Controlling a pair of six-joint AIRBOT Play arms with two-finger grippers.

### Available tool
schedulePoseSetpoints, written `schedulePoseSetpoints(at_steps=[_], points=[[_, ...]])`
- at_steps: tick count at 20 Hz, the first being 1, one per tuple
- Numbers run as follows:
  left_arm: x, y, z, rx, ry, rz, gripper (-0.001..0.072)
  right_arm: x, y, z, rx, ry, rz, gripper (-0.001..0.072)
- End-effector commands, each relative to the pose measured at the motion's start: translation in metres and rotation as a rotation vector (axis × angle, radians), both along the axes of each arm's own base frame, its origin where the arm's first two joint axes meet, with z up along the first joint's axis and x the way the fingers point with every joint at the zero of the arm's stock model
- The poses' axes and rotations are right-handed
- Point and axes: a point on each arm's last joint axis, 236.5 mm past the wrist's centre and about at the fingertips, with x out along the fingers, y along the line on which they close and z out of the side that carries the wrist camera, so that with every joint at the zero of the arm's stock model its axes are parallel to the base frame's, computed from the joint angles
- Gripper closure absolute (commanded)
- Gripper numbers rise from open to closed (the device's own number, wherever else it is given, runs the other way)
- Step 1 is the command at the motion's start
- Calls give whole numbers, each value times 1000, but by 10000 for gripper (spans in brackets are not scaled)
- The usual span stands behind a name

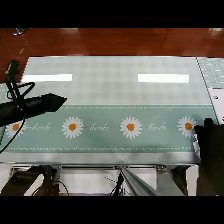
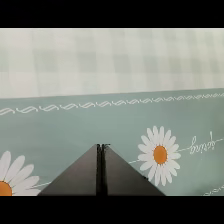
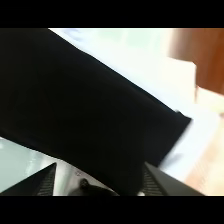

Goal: Fold the shirts.

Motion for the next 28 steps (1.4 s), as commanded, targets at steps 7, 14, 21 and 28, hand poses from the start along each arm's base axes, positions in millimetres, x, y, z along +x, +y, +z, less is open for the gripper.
schedulePoseSetpoints(at_steps=[7,14,21,28], points=[[77,-55,184,-103,-310,-168,686,289,109,129,131,-964,821,693],[69,-45,39,344,41,-168,685,299,250,-62,0,-245,1377,693],[37,-1,-64,485,285,-150,685,282,217,-142,1,33,1288,692],[36,-1,-65,486,288,-152,685,283,217,-142,-3,33,1289,692]])
